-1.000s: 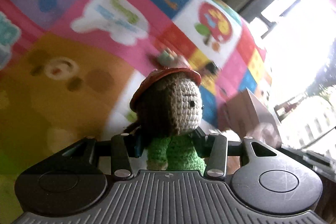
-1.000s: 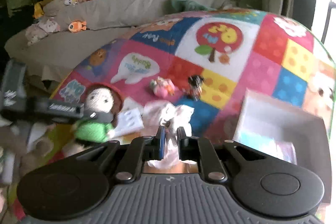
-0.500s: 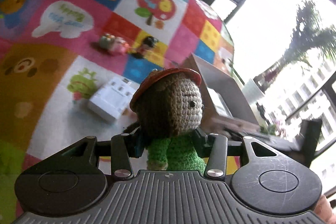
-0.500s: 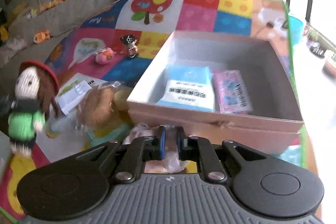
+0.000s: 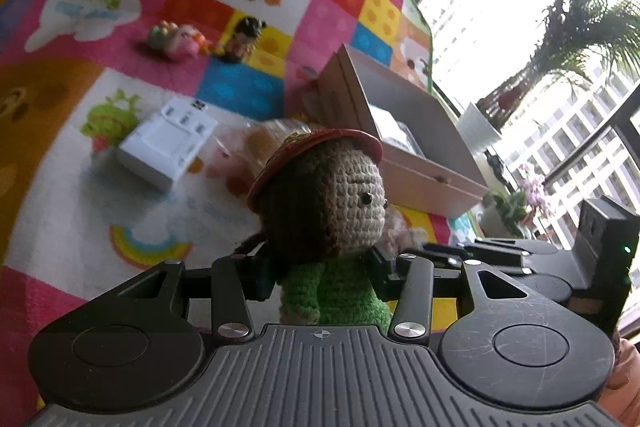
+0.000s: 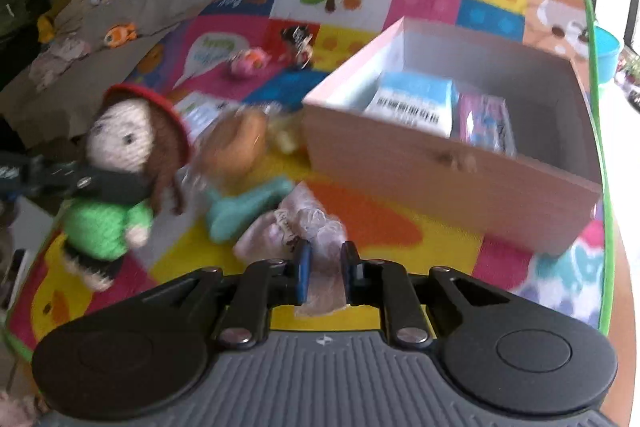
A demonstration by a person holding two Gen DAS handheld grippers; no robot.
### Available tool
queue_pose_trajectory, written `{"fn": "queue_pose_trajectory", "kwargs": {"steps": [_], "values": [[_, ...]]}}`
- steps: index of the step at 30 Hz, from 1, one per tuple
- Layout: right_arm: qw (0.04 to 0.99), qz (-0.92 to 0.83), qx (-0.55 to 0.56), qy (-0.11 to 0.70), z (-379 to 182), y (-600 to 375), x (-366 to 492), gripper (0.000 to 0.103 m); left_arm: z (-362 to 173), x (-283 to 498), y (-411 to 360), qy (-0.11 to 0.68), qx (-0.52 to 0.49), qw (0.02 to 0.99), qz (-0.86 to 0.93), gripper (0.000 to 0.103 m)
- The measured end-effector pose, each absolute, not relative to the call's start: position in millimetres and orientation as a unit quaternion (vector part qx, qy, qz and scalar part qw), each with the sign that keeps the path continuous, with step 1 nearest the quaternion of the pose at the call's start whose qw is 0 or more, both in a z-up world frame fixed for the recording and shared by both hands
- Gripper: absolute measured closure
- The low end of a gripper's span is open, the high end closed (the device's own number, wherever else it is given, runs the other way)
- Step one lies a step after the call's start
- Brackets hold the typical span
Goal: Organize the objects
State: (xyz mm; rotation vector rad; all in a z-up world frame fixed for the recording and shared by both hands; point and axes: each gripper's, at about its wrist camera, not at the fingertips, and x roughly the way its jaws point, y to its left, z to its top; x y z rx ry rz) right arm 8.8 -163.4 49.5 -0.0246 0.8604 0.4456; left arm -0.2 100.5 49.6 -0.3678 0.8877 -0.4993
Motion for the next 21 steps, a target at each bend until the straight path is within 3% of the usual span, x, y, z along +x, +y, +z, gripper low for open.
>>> {"fn": "queue_pose_trajectory", "kwargs": {"steps": [3, 5, 7, 8, 10, 12, 13, 16, 21], "values": [[0.886, 0.223, -0.015, 0.406, 55, -164, -1, 0.079, 49, -1, 96, 0.426, -0.173, 0.855, -0.241, 0.053], [0.894, 0.226, -0.017, 0.386, 63, -162, -7, 0.049, 49, -2, 95, 0.427, -0.171, 0.854, -0.242, 0.053], [0.904, 0.226, -0.036, 0.360, 68, -157, -13, 0.039, 48, -3, 94, 0.429, -0.170, 0.854, -0.240, 0.053], [0.906, 0.225, -0.042, 0.356, 69, -155, -12, 0.039, 48, -3, 94, 0.430, -0.169, 0.854, -0.237, 0.053], [0.903, 0.225, -0.044, 0.363, 64, -151, -6, 0.039, 47, -2, 94, 0.434, -0.169, 0.854, -0.232, 0.053], [0.897, 0.225, -0.043, 0.379, 55, -146, 1, 0.059, 47, -2, 93, 0.438, -0.167, 0.853, -0.231, 0.053], [0.892, 0.225, -0.046, 0.390, 51, -145, 3, 0.082, 49, -1, 91, 0.440, -0.164, 0.852, -0.232, 0.053], [0.896, 0.217, -0.045, 0.384, 54, -152, -3, 0.087, 62, 4, 78, 0.440, -0.152, 0.848, -0.253, 0.053], [0.925, 0.190, -0.013, 0.329, 91, -197, -28, 0.087, 106, 46, 22, 0.406, -0.135, 0.845, -0.321, 0.053]]}}
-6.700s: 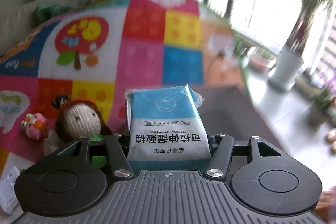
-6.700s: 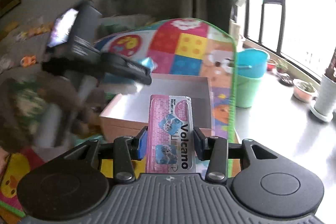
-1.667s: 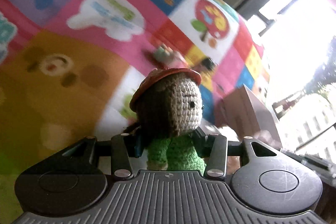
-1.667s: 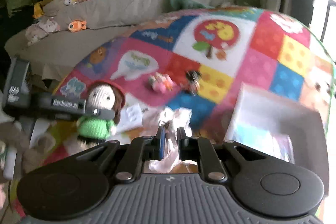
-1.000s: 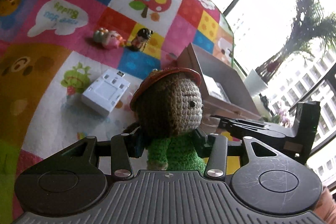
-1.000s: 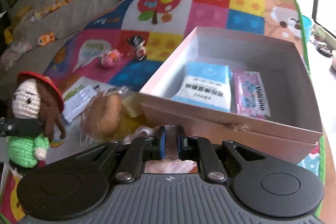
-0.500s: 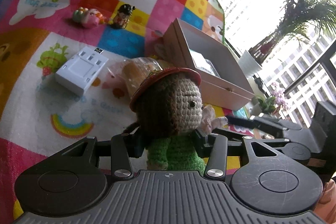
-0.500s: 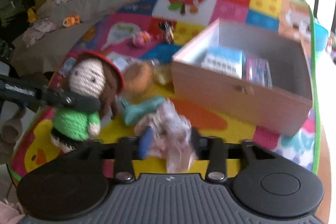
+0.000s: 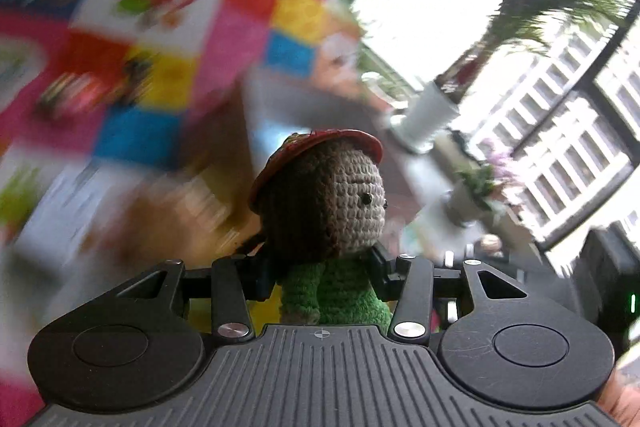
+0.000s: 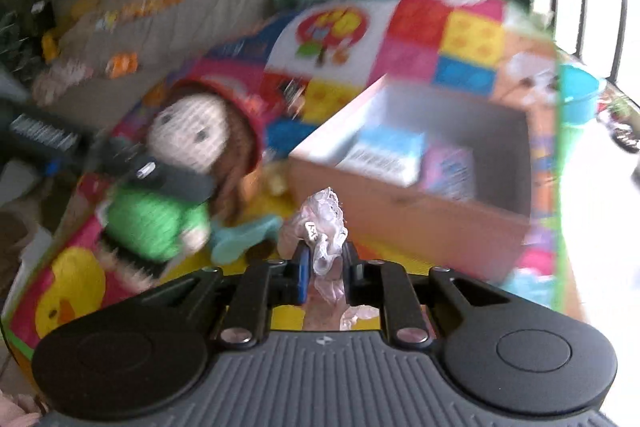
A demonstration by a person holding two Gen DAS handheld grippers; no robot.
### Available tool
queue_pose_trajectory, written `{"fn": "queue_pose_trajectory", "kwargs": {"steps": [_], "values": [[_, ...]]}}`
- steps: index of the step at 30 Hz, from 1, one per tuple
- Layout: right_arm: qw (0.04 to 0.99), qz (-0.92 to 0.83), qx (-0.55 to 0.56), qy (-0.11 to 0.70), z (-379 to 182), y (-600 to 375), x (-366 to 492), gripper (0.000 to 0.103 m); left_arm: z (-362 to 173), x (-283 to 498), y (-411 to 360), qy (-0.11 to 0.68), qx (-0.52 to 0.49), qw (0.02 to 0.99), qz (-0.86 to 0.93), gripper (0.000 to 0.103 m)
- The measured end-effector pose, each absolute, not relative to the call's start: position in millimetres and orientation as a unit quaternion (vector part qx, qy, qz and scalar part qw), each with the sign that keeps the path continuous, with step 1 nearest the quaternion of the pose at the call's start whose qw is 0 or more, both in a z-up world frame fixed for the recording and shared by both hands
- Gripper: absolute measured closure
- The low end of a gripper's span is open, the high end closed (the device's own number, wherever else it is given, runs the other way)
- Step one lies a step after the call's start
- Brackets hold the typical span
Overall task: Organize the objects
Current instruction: 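Lower the doll into the pink box with the left tool while the right tool drops the wrapper in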
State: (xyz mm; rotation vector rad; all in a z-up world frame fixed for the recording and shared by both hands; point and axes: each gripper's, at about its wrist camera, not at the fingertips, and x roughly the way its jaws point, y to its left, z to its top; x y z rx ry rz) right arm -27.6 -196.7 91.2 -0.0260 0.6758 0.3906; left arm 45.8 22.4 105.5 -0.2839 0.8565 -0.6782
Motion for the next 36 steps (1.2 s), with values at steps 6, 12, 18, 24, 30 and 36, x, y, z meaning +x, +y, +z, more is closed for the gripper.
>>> {"fn": "queue_pose_trajectory", "kwargs": {"steps": [6, 12, 18, 24, 30, 36], "values": [[0.944, 0.136, 0.023, 0.299, 107, -247, -52, 0.087, 99, 136, -76, 0.407, -0.148, 0.840, -0.328, 0.053], [0.950, 0.100, 0.038, 0.294, 99, -276, -70, 0.087, 48, 172, -143, 0.457, -0.082, 0.834, -0.297, 0.052], [0.950, 0.081, 0.042, 0.299, 88, -293, -68, 0.087, 50, 146, -155, 0.458, 0.001, 0.837, -0.299, 0.051], [0.947, 0.080, 0.050, 0.307, 80, -295, -55, 0.087, 62, 134, -152, 0.445, 0.025, 0.843, -0.301, 0.051], [0.946, 0.063, 0.043, 0.314, 81, -293, -51, 0.087, 82, 112, -139, 0.415, -0.007, 0.845, -0.338, 0.051], [0.953, 0.062, 0.038, 0.294, 107, -289, -27, 0.087, 92, 67, -66, 0.370, -0.069, 0.845, -0.379, 0.051]]}}
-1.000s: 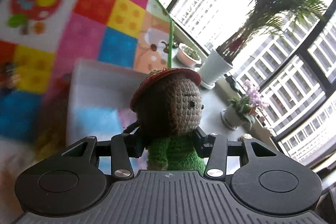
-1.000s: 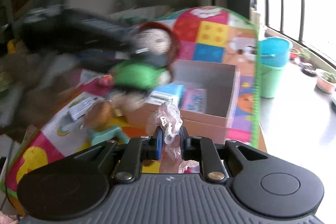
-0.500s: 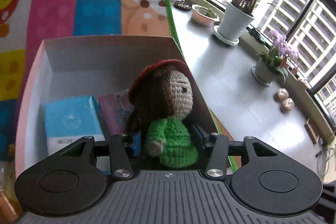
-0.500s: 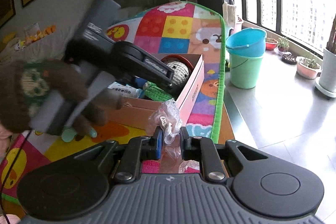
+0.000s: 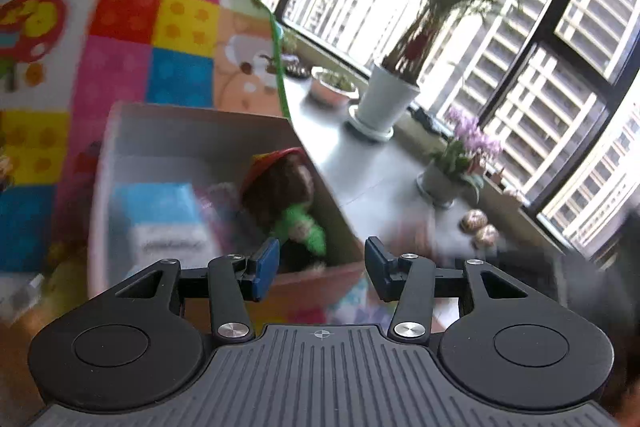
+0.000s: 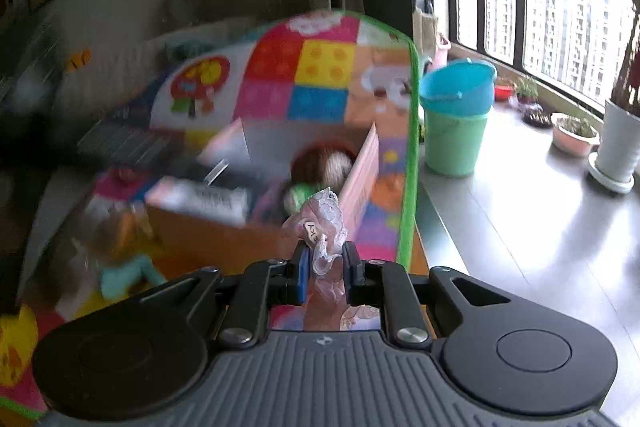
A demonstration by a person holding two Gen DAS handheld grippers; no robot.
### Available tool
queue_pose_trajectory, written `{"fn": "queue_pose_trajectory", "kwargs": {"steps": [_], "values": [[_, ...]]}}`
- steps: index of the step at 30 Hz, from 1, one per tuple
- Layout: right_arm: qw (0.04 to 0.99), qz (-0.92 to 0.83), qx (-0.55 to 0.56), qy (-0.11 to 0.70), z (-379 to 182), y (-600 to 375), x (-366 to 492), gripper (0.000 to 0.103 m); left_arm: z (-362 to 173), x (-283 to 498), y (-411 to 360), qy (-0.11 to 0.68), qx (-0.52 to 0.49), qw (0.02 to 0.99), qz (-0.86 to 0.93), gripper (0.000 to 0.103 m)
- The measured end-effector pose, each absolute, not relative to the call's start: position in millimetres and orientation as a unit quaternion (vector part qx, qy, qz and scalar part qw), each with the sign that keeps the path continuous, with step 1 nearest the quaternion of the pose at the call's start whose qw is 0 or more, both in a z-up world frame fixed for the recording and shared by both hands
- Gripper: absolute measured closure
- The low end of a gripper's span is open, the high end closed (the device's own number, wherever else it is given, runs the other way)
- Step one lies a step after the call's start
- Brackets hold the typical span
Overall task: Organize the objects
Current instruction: 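Lower the doll into the pink box with the left tool while the right tool drops the wrapper in, then move the left tool to the bagged bread roll and grasp it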
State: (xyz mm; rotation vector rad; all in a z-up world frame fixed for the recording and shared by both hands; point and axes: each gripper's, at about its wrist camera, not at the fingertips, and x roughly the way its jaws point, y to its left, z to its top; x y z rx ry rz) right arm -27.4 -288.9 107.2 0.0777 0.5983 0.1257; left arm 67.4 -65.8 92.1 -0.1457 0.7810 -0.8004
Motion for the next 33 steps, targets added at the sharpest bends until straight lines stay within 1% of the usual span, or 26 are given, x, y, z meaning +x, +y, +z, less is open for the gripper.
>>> {"fn": "queue_pose_trajectory", "kwargs": {"steps": [4, 8, 11, 16, 17, 18, 19, 20, 21, 22, 25, 28, 31, 33], "values": [[0.958, 0.076, 0.036, 0.274, 137, -281, 22, 0.087, 84, 44, -7, 0.354, -0.080, 0.866, -0.343, 0.051], [0.952, 0.068, 0.046, 0.296, 145, -260, 102, 0.087, 75, 30, 43, 0.354, -0.099, 0.883, -0.292, 0.051], [0.941, 0.034, 0.042, 0.334, 128, -238, 164, 0.087, 66, 28, 76, 0.360, -0.126, 0.890, -0.249, 0.051], [0.895, -0.008, -0.007, 0.446, 76, -206, 223, 0.087, 60, 37, 117, 0.365, -0.153, 0.899, -0.188, 0.051], [0.886, -0.015, -0.012, 0.463, 69, -204, 224, 0.081, 60, 42, 122, 0.363, -0.153, 0.902, -0.176, 0.052], [0.876, -0.018, -0.015, 0.482, 63, -200, 228, 0.079, 62, 45, 128, 0.358, -0.151, 0.906, -0.169, 0.051], [0.876, -0.018, -0.018, 0.481, 62, -198, 228, 0.069, 63, 51, 129, 0.352, -0.148, 0.910, -0.163, 0.051], [0.878, -0.021, -0.019, 0.478, 63, -197, 227, 0.052, 65, 58, 129, 0.345, -0.141, 0.914, -0.160, 0.051], [0.881, -0.023, -0.018, 0.471, 66, -196, 222, 0.046, 67, 66, 128, 0.336, -0.133, 0.919, -0.160, 0.051], [0.887, -0.021, -0.015, 0.461, 71, -197, 216, 0.043, 68, 72, 129, 0.329, -0.126, 0.922, -0.159, 0.051], [0.906, -0.010, -0.028, 0.422, 90, -199, 188, 0.043, 72, 99, 134, 0.306, -0.115, 0.935, -0.135, 0.051], [0.924, 0.020, -0.030, 0.381, 109, -206, 149, 0.037, 69, 145, 148, 0.294, -0.150, 0.938, -0.105, 0.051], [0.933, 0.041, -0.008, 0.358, 121, -218, 112, 0.035, 49, 206, 160, 0.327, -0.197, 0.921, -0.075, 0.053], [0.936, 0.049, 0.010, 0.347, 122, -227, 90, 0.034, 33, 238, 164, 0.349, -0.228, 0.908, -0.046, 0.056]]}}
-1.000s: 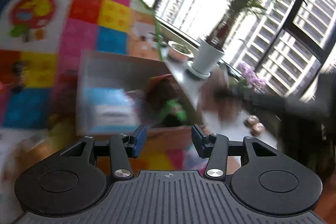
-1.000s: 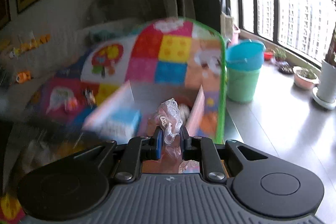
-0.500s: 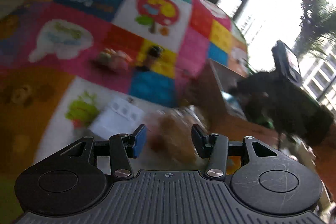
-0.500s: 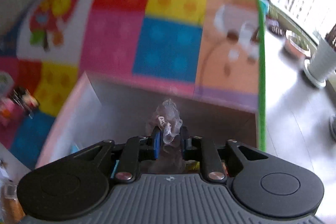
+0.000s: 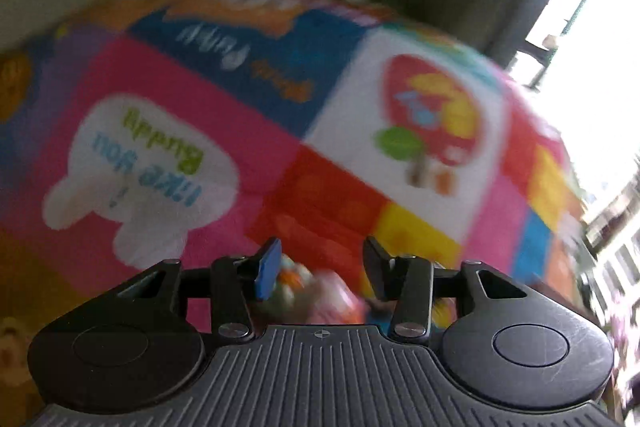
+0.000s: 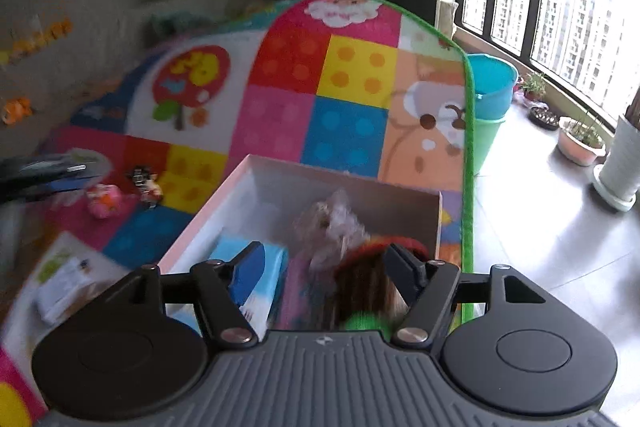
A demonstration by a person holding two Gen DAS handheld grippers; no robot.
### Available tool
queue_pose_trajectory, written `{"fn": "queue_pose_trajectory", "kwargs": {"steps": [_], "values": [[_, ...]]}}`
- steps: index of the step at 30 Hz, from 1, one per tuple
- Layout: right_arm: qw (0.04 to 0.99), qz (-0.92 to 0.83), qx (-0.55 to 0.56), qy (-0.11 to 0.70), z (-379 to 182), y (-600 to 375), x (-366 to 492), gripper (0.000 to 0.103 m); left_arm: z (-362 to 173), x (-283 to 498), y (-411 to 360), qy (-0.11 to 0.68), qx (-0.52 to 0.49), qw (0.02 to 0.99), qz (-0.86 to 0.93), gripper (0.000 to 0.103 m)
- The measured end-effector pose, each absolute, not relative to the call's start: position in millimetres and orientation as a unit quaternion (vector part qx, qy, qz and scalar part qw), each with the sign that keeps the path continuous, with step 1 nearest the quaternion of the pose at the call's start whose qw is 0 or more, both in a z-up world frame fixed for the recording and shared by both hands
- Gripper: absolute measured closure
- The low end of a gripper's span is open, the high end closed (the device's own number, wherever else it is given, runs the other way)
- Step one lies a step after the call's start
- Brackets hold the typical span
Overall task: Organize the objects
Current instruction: 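Move the left tool to the bagged bread roll and grasp it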
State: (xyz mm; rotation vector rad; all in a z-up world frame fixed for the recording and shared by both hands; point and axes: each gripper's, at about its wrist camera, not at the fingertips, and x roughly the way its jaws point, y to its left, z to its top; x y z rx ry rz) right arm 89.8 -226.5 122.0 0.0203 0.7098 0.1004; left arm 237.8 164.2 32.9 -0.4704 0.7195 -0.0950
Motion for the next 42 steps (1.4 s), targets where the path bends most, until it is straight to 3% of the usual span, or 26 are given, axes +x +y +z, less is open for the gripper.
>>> {"fn": "queue_pose_trajectory", "kwargs": {"steps": [5, 10, 13, 18, 24, 31, 34, 38, 42], "values": [[0.938, 0.048, 0.036, 0.342, 111, -247, 48, 0.029, 9, 273, 152, 0.377, -0.299, 0.875, -0.056, 0.056], [0.934, 0.033, 0.030, 0.354, 87, -253, 29, 0.029, 15, 263, 93, 0.421, -0.176, 0.877, -0.147, 0.060], [0.931, 0.038, 0.042, 0.362, 80, -254, 24, 0.029, 26, 230, 75, 0.429, -0.104, 0.879, -0.180, 0.063], [0.931, 0.051, 0.041, 0.359, 75, -251, 12, 0.025, 67, 143, 90, 0.386, -0.114, 0.893, -0.200, 0.062], [0.935, 0.065, 0.036, 0.347, 74, -236, 6, 0.019, 79, 64, 106, 0.417, -0.168, 0.875, -0.179, 0.062], [0.942, 0.102, 0.029, 0.317, 82, -211, -11, 0.019, 61, 66, 87, 0.441, -0.187, 0.863, -0.158, 0.062], [0.948, 0.109, -0.008, 0.299, 80, -200, -26, 0.011, 48, 73, 67, 0.456, -0.185, 0.852, -0.176, 0.062], [0.944, 0.106, -0.026, 0.312, 68, -194, -32, 0.010, 45, 81, 58, 0.438, -0.203, 0.861, -0.160, 0.058], [0.940, 0.107, -0.015, 0.324, 58, -195, -36, 0.010, 47, 85, 53, 0.444, -0.192, 0.865, -0.135, 0.063]]}}
